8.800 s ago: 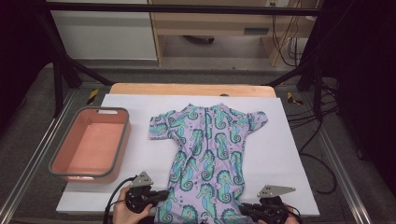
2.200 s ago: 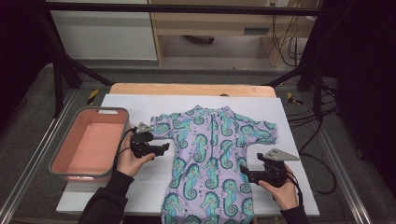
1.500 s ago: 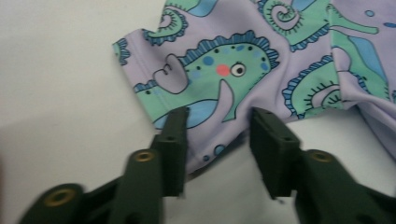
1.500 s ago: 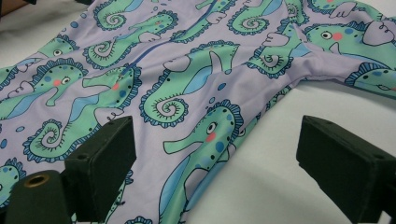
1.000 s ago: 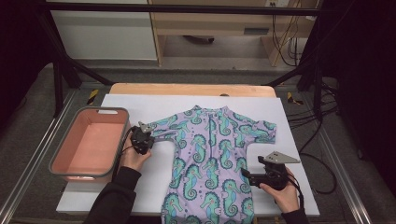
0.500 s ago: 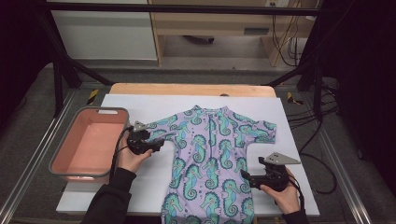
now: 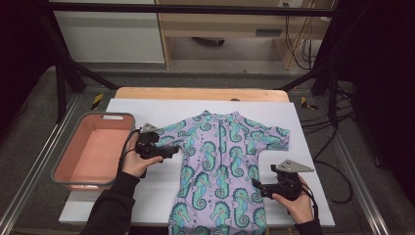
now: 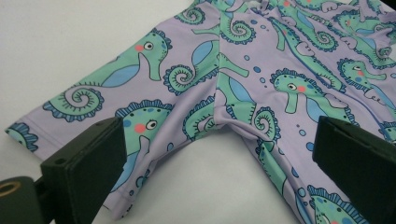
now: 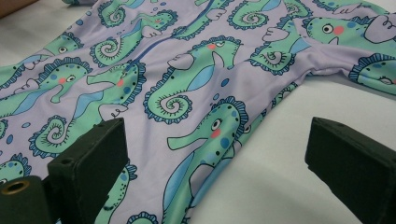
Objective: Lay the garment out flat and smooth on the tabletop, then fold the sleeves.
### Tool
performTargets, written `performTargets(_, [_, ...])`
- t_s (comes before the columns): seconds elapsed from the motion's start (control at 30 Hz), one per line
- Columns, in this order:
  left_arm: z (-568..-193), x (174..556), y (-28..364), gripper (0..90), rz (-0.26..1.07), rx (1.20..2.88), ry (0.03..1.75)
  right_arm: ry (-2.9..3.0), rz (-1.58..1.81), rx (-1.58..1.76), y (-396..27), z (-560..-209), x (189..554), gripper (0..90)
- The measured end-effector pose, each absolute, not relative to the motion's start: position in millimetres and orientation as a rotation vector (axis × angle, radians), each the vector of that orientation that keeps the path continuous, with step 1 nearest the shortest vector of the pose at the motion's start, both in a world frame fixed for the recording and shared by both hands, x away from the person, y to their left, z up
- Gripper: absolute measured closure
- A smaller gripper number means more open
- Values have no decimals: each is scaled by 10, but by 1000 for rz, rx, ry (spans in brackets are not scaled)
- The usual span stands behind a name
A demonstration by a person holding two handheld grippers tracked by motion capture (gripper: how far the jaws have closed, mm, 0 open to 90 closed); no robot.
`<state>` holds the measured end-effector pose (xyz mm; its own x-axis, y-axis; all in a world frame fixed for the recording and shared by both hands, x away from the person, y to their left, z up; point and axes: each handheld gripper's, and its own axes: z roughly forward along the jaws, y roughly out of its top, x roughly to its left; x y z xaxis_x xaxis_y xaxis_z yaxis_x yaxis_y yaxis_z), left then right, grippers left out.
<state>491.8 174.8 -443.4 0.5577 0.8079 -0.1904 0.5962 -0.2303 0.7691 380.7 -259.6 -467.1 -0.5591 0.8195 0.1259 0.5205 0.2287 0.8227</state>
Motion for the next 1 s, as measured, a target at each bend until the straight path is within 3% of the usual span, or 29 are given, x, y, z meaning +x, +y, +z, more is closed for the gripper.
performTargets(0.6, [-4496, 5210, 1774, 60, 403, 1882, 1214, 2169, 1252, 1252, -2600, -4676, 3807, 62])
performTargets(0.73, [-4532, 5247, 1800, 114, 431, 1864, 1247, 2168, 1251, 1254, -2599, -4676, 3807, 61])
performTargets(0.83, [-4543, 5266, 1847, 253, 476, 1867, 1268, 2167, 1250, 1254, -2602, -4678, 3808, 61])
performTargets(1.0, [-4586, 5300, 1911, 265, 505, 1886, 1292, 2174, 1246, 1251, -2601, -4677, 3805, 61])
